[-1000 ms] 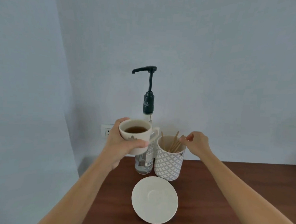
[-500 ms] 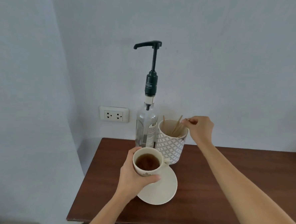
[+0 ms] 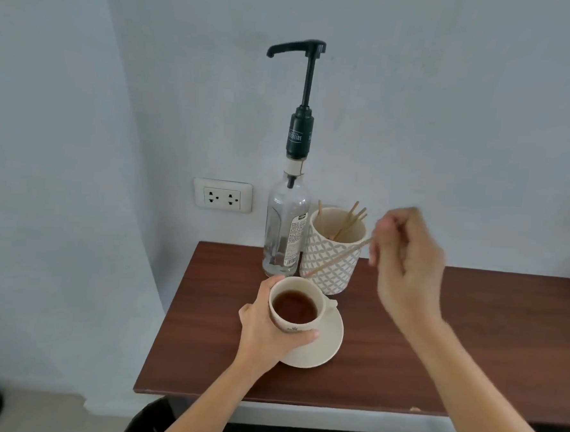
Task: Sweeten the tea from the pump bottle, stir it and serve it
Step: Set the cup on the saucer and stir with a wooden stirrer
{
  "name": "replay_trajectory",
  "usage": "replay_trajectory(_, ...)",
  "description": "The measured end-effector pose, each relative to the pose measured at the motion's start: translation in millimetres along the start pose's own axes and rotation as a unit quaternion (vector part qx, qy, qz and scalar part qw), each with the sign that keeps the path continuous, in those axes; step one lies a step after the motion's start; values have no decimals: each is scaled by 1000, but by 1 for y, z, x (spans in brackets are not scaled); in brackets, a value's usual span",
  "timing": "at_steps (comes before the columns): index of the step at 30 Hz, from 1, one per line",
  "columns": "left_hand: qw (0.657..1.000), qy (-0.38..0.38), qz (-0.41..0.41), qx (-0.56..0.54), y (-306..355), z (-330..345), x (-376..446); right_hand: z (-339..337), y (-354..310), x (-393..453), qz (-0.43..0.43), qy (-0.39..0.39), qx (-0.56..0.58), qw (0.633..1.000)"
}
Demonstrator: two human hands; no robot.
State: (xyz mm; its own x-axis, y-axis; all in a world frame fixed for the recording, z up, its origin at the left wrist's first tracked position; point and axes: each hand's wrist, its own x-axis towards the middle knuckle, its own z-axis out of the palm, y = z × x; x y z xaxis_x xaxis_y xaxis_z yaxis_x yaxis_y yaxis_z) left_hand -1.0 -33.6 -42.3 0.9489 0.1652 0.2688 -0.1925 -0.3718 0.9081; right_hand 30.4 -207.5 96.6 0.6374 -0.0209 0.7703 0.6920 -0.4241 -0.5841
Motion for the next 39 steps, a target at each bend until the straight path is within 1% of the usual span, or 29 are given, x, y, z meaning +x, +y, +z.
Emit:
replay_trajectory(2,1000,-5,0,2,-2,1,0,9,13,-26,9,-83,-45,995)
replay_trajectory(4,1000,-9,-2,7,-5,2,-1,15,27,-46,19,-127,-61,990)
replay_trajectory(9,1000,-19,-21,12,-9,2,-1,30,27,-65,61,-103,-11,993)
replay_trajectory(12,999,-26,-25,14,-9,1,-1,42,21,-59,61,-107,14,992)
replay_trajectory(14,999,-26,-27,14,-8,1,-1,41,24,-49,33,-99,-15,994)
replay_trajectory(17,999,-25,-26,15,-7,0,-1,29,29,-41,-26,-88,-100,991)
replay_trajectory(18,999,-26,-26,15,-7,0,-1,27,29,-42,-20,-88,-103,991)
replay_trajectory(19,999,-27,-26,14,-7,1,-1,26,27,-45,3,-94,-85,992)
replay_trajectory(21,999,-29,-27,12,-7,1,-1,32,21,-51,64,-110,-8,992)
replay_trajectory(22,999,-30,-26,13,-7,1,-1,36,18,-52,80,-114,15,990)
replay_trajectory(23,999,-30,-25,16,-7,1,-1,39,17,-50,79,-115,15,990)
replay_trajectory(25,999,-28,-23,17,-6,1,-1,39,18,-42,41,-102,-27,994)
replay_trajectory(27,999,-28,-23,18,-5,0,-1,33,23,-36,-1,-94,-91,991)
replay_trajectory(28,999,-30,-23,20,-4,0,-1,30,25,-37,-8,-94,-108,990)
replay_trajectory(29,999,-32,-22,23,-4,0,-1,30,25,-40,3,-97,-104,990)
replay_trajectory(32,998,-48,-20,33,-3,0,0,37,18,-51,65,-114,-11,991)
replay_trajectory(33,998,-51,-19,35,-3,1,0,39,17,-51,70,-113,-4,991)
replay_trajectory(35,998,-48,-17,36,-4,1,-1,38,19,-45,47,-99,-37,993)
replay_trajectory(37,998,-43,-17,37,-4,1,-1,31,24,-39,9,-88,-108,990)
replay_trajectory(38,998,-43,-18,38,-4,2,-1,29,25,-38,2,-88,-130,988)
replay_trajectory(39,998,-43,-19,39,-5,2,-1,28,25,-40,9,-92,-127,988)
